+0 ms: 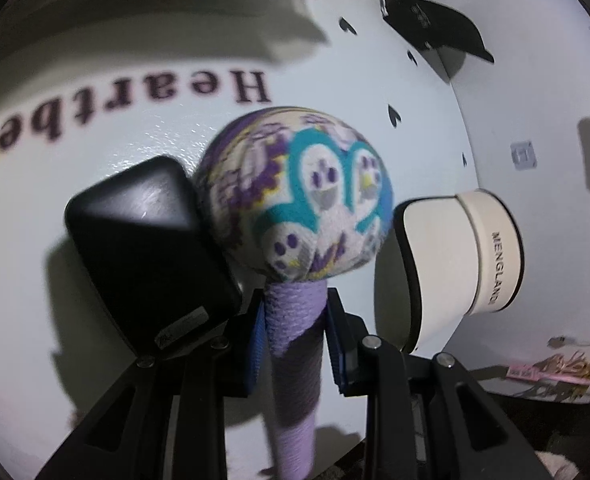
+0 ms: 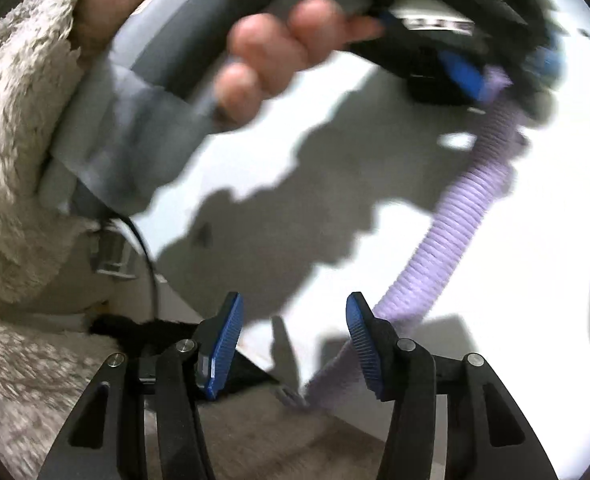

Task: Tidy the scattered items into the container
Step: 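Grasp the purple rope handle with the right tool while the left tool holds the ball head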

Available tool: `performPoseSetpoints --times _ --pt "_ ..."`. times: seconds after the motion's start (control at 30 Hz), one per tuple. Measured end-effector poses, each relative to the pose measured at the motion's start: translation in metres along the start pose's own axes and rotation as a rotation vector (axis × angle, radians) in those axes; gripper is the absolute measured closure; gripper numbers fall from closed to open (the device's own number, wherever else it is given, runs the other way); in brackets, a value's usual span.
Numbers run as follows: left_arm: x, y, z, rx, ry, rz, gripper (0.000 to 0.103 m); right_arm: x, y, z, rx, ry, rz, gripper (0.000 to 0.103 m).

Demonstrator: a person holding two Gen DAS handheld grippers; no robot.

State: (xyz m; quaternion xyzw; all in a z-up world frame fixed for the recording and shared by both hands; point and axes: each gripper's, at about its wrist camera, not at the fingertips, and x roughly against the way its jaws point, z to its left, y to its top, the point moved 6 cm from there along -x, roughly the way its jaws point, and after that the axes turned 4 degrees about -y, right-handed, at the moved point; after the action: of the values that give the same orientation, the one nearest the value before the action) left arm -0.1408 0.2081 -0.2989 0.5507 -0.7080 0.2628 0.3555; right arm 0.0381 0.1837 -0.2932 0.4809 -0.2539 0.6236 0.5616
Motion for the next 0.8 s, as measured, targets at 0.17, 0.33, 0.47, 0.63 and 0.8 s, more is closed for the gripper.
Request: performPoseSetpoints --times 0.17,0.33,0.47,0.63,0.8 --pt "0.007 -0.002 0.011 0.090 -0.057 -0.027 0.072 0.016 -0.015 -0.050 -0.085 -0.143 -0.016 0.050" --pt "0.012 -0.013 0.022 0.188 -0.131 -0.061 0.070 0.022 -0.013 -0.082 -0.137 -0.187 -0.016 0.051" --pt "0.019 -0.026 0.031 0.277 -0.181 -0.106 0.070 0.025 -0.003 -0.086 -0.139 -0.207 -0.015 0.051" --pt "0.023 -0.040 0.038 0.364 -0.234 -0.170 0.069 0.043 -0.003 -0.110 -0.223 -0.217 -0.045 0.051" --pt "0.022 -0.040 0.036 0.378 -0.233 -0.194 0.069 0.055 0.004 -0.123 -0.318 -0.190 -0.062 0.051"
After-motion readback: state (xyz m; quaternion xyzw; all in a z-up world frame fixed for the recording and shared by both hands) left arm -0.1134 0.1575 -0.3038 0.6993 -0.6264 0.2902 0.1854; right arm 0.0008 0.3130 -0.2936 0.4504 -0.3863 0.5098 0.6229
